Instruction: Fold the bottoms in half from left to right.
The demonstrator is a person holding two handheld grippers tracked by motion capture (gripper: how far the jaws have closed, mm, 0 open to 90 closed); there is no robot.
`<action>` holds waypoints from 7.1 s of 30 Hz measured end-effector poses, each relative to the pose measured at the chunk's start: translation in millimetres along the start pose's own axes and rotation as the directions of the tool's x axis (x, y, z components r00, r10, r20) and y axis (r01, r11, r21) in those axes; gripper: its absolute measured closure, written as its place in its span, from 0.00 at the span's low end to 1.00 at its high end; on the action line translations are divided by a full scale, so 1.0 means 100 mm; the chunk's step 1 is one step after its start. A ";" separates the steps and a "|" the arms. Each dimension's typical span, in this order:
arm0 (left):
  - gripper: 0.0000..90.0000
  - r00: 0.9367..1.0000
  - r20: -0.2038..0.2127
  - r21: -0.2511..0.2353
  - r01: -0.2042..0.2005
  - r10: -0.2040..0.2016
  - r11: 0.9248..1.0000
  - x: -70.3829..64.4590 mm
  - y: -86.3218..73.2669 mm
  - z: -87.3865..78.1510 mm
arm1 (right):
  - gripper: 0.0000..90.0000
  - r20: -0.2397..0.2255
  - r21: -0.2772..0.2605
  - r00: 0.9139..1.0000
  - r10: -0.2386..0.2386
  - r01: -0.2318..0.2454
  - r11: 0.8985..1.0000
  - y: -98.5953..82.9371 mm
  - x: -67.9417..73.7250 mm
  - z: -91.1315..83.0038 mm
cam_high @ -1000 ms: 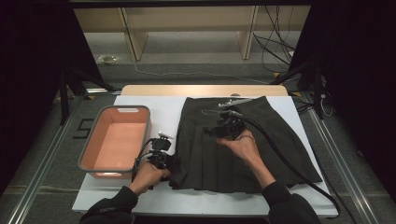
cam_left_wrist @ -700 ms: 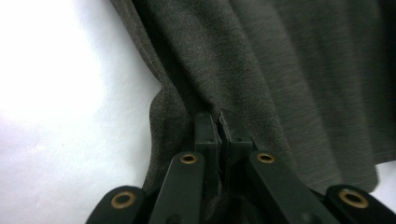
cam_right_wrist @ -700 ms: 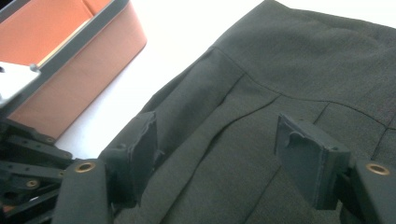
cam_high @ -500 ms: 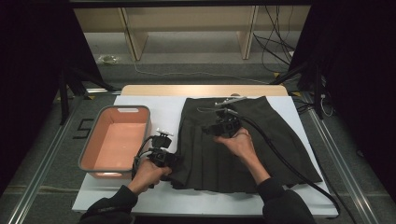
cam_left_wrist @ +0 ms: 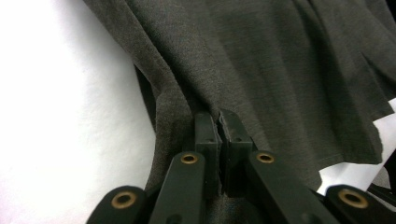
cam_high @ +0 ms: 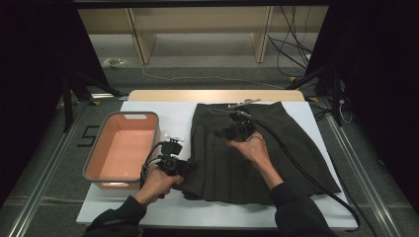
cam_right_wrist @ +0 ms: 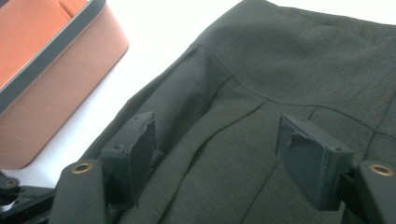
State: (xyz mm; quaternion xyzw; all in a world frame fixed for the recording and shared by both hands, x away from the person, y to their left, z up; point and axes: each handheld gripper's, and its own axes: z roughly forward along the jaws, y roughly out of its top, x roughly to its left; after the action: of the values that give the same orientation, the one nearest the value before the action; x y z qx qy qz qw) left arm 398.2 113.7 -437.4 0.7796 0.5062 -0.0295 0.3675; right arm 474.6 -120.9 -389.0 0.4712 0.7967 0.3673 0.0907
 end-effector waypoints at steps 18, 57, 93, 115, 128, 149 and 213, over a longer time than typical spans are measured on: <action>0.97 0.998 0.052 -0.066 -0.022 0.025 0.998 -0.18 0.09 -0.12 | 0.32 0.026 0.043 0.998 -0.063 0.062 0.997 0.32 0.25 0.19; 0.97 0.983 0.134 -0.157 -0.105 0.126 0.982 -0.65 0.32 -0.28 | 0.96 0.025 0.181 0.994 -0.107 0.101 0.978 0.49 0.34 0.42; 0.96 0.933 0.295 -0.169 -0.162 0.207 0.972 -1.38 0.79 -0.02 | 0.99 0.101 0.048 0.995 -0.022 0.017 0.999 0.45 -0.38 -0.66; 0.95 0.906 0.348 -0.137 -0.207 0.242 0.969 -1.94 0.97 0.42 | 0.99 0.190 0.004 0.979 0.070 -0.072 0.997 0.11 -1.00 -1.20; 0.95 0.904 0.349 -0.120 -0.219 0.248 0.968 -2.16 1.03 0.68 | 0.99 0.243 -0.019 0.963 0.114 -0.113 0.993 -0.01 -1.29 -1.41; 0.84 0.881 0.375 -0.084 -0.277 0.288 0.957 -2.42 0.94 0.83 | 0.98 0.297 -0.007 0.939 0.174 -0.180 0.984 -0.33 -1.70 -1.40; 0.39 0.990 0.126 0.175 -0.092 0.071 0.980 -0.72 0.19 1.08 | 0.44 0.373 0.038 0.895 0.243 -0.276 0.960 -1.30 -1.83 -1.28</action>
State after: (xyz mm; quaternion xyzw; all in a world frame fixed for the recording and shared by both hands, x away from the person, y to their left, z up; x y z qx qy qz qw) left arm 413.5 -11.2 -475.7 0.8267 0.4462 -0.1066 0.3258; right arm 421.4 -371.7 -421.9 0.6368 0.7117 0.2459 0.1661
